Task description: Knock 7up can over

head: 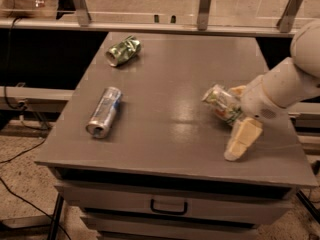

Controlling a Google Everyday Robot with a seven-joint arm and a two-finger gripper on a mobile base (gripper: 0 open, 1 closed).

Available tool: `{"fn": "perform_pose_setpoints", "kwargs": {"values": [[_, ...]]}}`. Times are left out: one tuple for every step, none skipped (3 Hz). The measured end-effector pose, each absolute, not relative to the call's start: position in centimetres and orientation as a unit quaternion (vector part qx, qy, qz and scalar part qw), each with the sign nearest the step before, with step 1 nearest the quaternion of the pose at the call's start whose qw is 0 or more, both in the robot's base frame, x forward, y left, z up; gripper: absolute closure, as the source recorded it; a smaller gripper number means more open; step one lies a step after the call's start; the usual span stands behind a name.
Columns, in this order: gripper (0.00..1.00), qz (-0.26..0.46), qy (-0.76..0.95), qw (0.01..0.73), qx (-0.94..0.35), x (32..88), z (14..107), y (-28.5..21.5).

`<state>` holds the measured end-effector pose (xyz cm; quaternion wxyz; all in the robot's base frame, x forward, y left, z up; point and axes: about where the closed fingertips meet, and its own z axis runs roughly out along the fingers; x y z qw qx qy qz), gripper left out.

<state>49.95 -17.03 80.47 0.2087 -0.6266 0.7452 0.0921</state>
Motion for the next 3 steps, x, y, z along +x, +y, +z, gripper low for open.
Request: {"fn": "perform_pose_setpoints", "kwargs": {"values": [[0.00,0.092,0.745,0.209,-0.627,49.9,81.4,-17.0],[0.00,0.092,0.745,0.209,-0.626,49.9,81.7,-17.1],[0.00,0.098,0.757,0.240,-0.600,49.4,81.9,-21.2]]}}
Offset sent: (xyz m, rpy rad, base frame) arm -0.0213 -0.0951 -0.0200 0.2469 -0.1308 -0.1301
